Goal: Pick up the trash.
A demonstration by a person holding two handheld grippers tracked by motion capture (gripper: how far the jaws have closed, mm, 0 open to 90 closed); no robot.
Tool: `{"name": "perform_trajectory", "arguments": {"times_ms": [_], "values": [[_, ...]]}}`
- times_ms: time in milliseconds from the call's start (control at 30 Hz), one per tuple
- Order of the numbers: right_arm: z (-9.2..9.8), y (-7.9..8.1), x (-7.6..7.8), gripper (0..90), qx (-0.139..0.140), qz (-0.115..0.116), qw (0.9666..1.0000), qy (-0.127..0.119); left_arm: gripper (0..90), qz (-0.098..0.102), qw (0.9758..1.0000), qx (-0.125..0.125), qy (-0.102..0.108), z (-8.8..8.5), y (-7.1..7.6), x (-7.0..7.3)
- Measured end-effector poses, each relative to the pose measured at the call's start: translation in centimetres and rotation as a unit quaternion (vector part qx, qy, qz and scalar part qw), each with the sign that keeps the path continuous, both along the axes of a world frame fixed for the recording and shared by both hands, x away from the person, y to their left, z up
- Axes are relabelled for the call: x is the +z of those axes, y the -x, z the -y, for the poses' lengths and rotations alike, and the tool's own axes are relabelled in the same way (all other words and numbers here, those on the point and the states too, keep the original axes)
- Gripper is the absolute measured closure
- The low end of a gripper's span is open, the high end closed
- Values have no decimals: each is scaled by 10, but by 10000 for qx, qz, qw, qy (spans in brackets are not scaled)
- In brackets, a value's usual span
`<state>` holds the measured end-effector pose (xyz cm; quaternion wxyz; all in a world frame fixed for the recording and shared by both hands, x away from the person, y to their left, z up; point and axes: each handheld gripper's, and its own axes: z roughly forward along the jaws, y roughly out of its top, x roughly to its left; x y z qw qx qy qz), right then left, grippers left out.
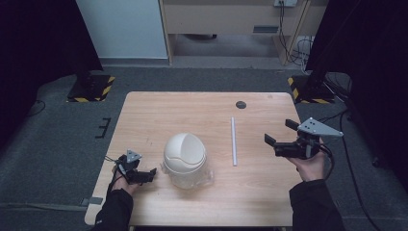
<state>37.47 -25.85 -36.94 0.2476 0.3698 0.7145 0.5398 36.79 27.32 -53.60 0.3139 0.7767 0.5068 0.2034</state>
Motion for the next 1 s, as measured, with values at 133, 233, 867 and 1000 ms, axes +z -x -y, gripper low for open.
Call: {"name": "perform_trajectory", "arguments": {"times_ms": [133, 233, 867, 1000], "values": [[-9, 0, 10, 31, 137, 127, 9998, -20, 0, 15, 10000, 1, 6, 0, 0, 0], [-18, -1, 19, 32, 267, 217, 9993, -131, 0, 19, 10000, 2, 8, 0, 0, 0], [-99, -3, 60, 41, 1128, 490, 9924, -28, 0, 21, 10000, 2, 6, 0, 0, 0], [-115, -4, 59, 42, 1267, 459, 9909, 33, 0, 20, 10000, 2, 6, 0, 0, 0]]}}
